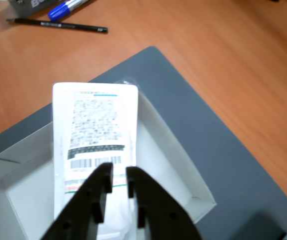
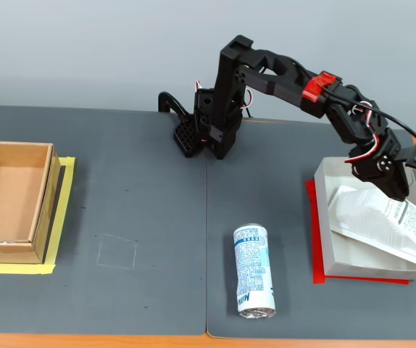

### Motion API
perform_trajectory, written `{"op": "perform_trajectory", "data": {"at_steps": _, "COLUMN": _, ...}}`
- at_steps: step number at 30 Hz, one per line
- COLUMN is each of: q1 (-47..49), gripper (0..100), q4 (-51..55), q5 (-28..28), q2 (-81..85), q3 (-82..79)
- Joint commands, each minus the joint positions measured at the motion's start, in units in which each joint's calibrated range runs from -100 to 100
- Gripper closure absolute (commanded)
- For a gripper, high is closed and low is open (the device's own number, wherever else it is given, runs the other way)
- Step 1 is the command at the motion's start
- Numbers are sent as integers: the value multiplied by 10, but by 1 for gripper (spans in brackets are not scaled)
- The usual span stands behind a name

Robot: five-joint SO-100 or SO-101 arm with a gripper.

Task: Pick the sandwich and put it in the gray box

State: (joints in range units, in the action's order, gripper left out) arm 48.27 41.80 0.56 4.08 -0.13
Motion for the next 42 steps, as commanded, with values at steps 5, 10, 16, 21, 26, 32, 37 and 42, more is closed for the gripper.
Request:
{"op": "perform_trajectory", "data": {"at_steps": 5, "q1": -75, "gripper": 98, "q4": 33, "q5": 0, "q2": 84, "q3": 10}}
{"op": "perform_trajectory", "data": {"at_steps": 10, "q1": -123, "gripper": 98, "q4": 33, "q5": -1, "q2": 175, "q3": -97}}
{"op": "perform_trajectory", "data": {"at_steps": 16, "q1": -189, "gripper": 98, "q4": 30, "q5": 2, "q2": 334, "q3": -298}}
{"op": "perform_trajectory", "data": {"at_steps": 21, "q1": -250, "gripper": 98, "q4": 32, "q5": 3, "q2": 495, "q3": -479}}
{"op": "perform_trajectory", "data": {"at_steps": 26, "q1": -307, "gripper": 98, "q4": 41, "q5": 4, "q2": 651, "q3": -630}}
{"op": "perform_trajectory", "data": {"at_steps": 32, "q1": -344, "gripper": 98, "q4": 144, "q5": 4, "q2": 778, "q3": -733}}
{"op": "perform_trajectory", "data": {"at_steps": 37, "q1": -379, "gripper": 98, "q4": 198, "q5": 4, "q2": 841, "q3": -808}}
{"op": "perform_trajectory", "data": {"at_steps": 42, "q1": -400, "gripper": 98, "q4": 230, "q5": 4, "q2": 889, "q3": -852}}
